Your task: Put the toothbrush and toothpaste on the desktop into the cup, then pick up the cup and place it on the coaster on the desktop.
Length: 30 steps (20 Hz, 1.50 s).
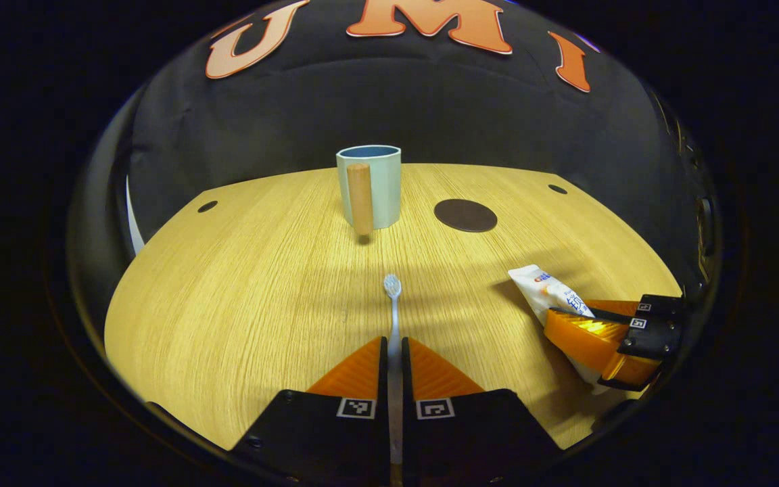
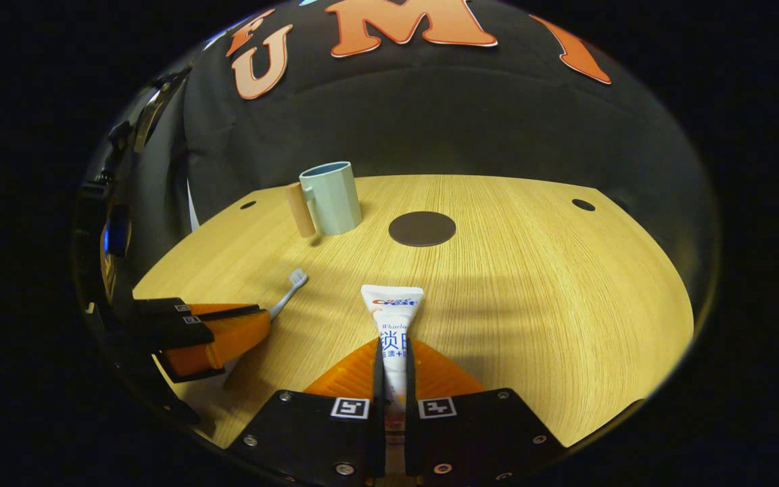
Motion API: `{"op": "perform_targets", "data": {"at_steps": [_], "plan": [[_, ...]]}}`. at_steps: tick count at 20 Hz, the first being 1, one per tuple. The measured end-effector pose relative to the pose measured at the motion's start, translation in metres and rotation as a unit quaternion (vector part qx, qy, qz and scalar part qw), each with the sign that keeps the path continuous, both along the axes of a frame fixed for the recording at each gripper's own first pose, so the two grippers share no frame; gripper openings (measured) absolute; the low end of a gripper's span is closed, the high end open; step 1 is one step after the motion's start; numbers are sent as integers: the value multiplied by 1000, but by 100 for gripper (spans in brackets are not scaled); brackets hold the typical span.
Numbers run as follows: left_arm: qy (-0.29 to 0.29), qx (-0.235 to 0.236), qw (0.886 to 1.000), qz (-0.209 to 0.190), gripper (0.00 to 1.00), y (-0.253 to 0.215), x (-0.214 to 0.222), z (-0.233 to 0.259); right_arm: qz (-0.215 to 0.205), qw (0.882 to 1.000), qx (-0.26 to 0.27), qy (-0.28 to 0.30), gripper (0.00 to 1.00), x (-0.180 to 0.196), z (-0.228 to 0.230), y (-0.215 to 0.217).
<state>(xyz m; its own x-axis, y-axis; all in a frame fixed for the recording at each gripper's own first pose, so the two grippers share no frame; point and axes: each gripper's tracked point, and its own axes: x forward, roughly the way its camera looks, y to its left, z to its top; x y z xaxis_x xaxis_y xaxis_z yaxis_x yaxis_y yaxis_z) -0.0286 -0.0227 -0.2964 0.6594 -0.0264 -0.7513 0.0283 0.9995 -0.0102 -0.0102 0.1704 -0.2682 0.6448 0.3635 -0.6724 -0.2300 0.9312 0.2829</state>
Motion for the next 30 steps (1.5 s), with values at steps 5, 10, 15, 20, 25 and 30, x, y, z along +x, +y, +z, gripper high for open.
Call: {"op": "perform_targets", "data": {"at_steps": [5,10,15,20,25,30], "plan": [[-30,-29,999,-3,7,-4,7,5,-28,999,19,-39,12,16,24,-13],[-104,-16,994,-3,7,4,28,35,-41,996,22,-71,12,27,47,-26],[-166,-6,986,-12,7,1,48,65,-45,992,22,-115,12,43,77,-28],[-219,-13,976,-13,7,3,74,105,-45,985,25,-164,12,59,114,-30],[-263,-17,965,-11,7,10,100,135,-53,978,22,-202,12,71,142,-35],[-310,-11,951,-9,7,19,133,165,-60,970,23,-235,12,83,168,-41]]}}
